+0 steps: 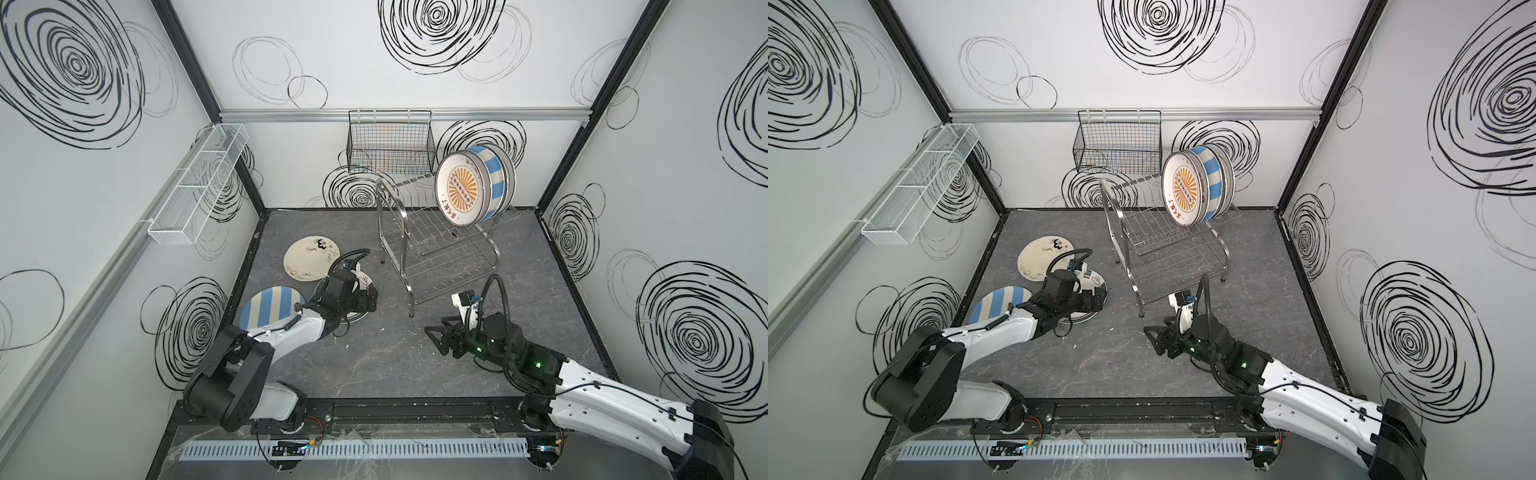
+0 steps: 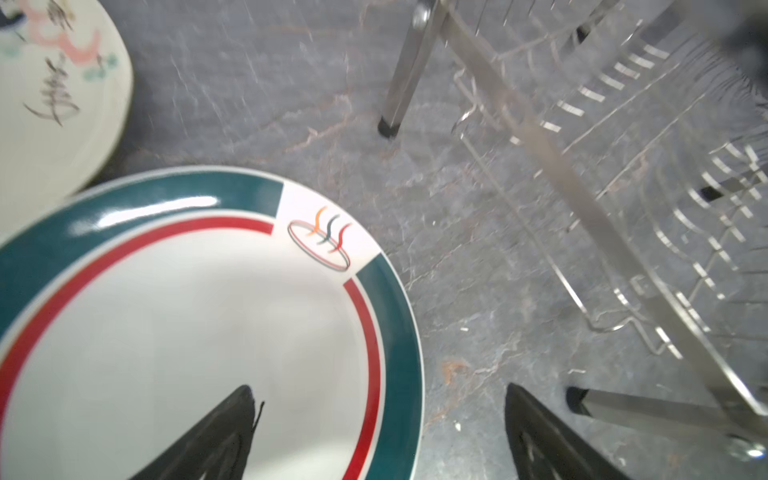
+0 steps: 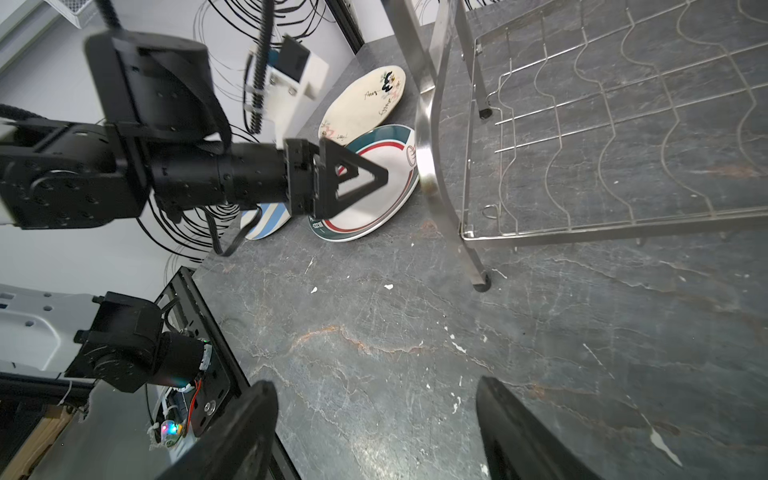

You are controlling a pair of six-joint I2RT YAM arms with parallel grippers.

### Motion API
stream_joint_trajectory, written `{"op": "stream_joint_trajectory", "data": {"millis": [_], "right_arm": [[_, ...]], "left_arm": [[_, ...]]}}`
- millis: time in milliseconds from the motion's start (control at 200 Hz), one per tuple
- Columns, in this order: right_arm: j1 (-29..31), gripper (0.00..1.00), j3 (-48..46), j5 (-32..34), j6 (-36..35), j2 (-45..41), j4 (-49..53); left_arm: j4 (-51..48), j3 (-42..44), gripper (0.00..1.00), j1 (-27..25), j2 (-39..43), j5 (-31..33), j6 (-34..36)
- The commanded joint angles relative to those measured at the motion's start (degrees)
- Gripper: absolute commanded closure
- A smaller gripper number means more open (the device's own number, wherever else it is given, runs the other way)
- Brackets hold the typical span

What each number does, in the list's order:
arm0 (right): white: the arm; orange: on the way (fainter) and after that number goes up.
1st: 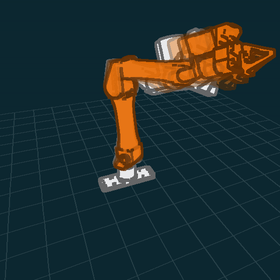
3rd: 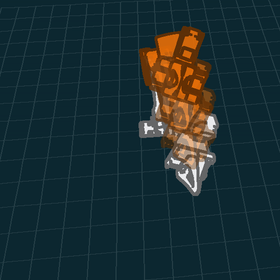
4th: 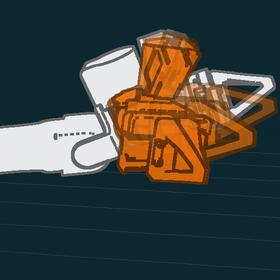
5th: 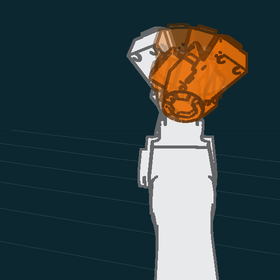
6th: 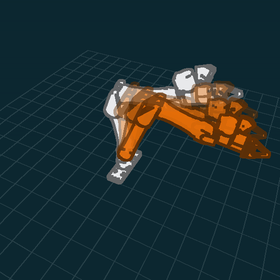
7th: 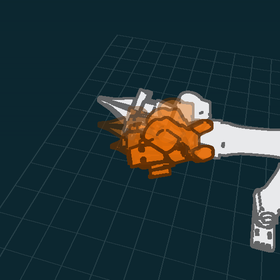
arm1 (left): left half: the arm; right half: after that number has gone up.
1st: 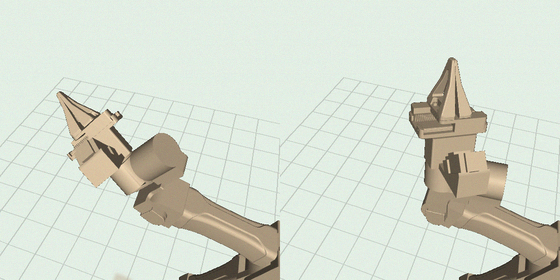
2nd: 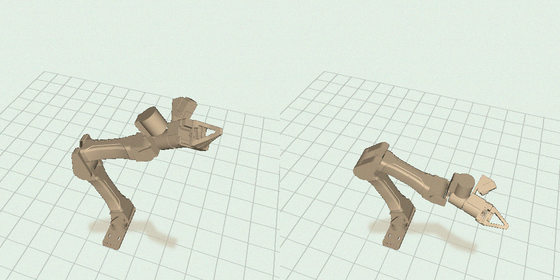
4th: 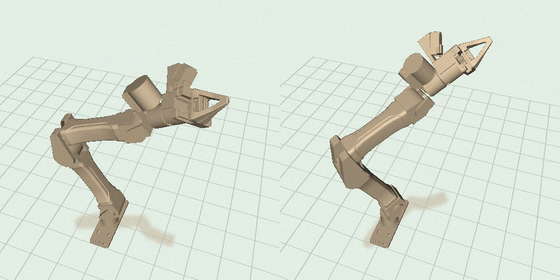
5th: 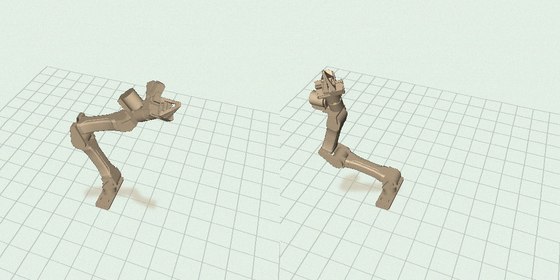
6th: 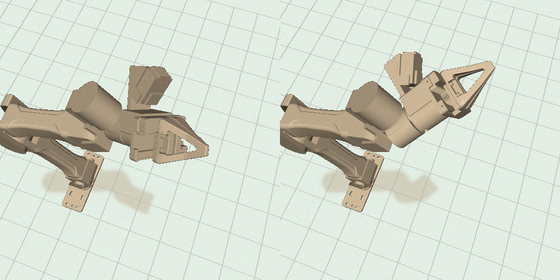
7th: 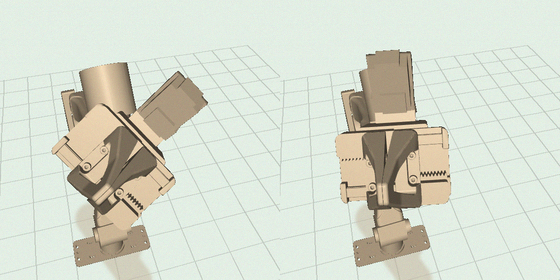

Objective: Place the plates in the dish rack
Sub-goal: 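Move both grippers to the green-and-red-rimmed plate's rim on the table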

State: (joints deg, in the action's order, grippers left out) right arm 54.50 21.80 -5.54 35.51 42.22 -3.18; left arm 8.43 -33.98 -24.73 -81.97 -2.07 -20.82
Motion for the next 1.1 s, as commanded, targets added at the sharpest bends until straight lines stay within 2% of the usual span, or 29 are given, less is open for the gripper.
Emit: {"op": "stream_joint_trajectory", "data": {"millis": [0,230,425,555,876,986,1096], "right_arm": [[1.3,0.21,0.9,2.5,2.9,-1.1,-2.5],[2.9,0.21,-3.0,4.4,7.3,-4.3,-4.2],[3.8,0.21,-3.0,7.3,9.6,-4.6,-1.7],[3.9,0.20,-2.3,8.2,11.2,-4.0,-0.3],[3.9,0.20,0.1,10.5,15.2,-3.1,7.1],[3.9,0.20,-2.0,8.9,18.7,-5.4,7.6],[3.9,0.20,-6.2,6.1,21.4,-5.9,3.7]], "left_arm": [[1.2,0.3,0.04,-0.3,-1.1,-2.9,-0.4],[-0.6,2.9,0.04,-2.6,-1.8,-4.1,-1.2],[-0.9,4.9,0.04,-5.6,-1.0,-4.9,-1.8],[-0.9,6.1,0.04,-7.6,0.1,-8.4,-3.5],[2.5,8.7,0.04,-20.1,4.5,-11.1,-13.4],[2.8,9.0,0.04,-24.8,6.5,-10.5,-17.7],[1.5,8.6,0.04,-28.5,9.4,-7.9,-21.3]]}}
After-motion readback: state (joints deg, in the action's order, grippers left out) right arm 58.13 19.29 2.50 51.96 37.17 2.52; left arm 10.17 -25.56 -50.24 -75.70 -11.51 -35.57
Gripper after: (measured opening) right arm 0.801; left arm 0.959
